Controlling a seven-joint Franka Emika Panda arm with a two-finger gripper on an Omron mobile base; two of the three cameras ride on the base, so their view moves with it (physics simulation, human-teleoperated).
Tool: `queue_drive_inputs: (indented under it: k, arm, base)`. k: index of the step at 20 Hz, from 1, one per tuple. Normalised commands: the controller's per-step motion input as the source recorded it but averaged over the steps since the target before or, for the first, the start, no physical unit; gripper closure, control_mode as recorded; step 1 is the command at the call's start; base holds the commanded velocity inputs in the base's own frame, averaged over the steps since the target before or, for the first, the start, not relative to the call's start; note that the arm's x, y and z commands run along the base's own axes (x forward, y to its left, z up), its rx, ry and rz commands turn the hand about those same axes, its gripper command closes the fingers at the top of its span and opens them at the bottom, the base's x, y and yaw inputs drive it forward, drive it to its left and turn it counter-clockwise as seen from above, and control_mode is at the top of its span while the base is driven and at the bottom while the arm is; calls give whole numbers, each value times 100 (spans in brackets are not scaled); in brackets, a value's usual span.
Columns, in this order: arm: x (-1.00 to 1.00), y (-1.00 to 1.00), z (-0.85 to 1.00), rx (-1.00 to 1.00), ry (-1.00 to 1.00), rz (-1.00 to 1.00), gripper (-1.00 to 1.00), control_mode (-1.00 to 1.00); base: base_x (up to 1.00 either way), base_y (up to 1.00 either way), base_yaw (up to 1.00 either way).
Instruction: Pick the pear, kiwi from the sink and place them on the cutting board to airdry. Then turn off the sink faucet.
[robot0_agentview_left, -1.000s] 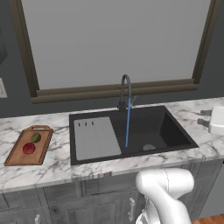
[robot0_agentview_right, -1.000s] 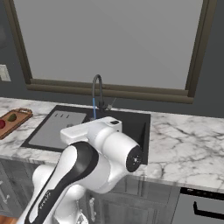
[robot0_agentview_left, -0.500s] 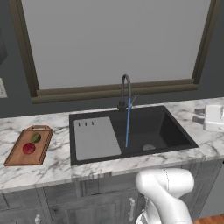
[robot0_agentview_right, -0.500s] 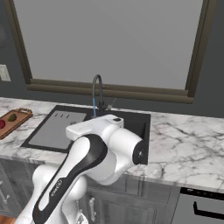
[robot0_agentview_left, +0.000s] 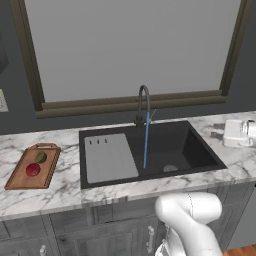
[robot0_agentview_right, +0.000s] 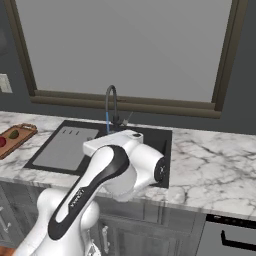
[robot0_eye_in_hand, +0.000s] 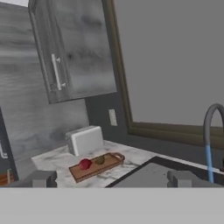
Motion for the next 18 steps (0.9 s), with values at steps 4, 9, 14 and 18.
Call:
queue_drive_inputs:
  k: [4,9,14,18]
  arm:
    - [48,0,-6,5,0,1,-100,-100]
    - [45,0,-3,3,0,5,-100,-100]
    - [35,0,-13,0,0,6,-100,-100]
    - [23,0,-27,0,-1,5,-100,-100]
  base:
    - [0,0,0]
    - [0,0,0]
    - [0,0,0]
    - [0,0,0]
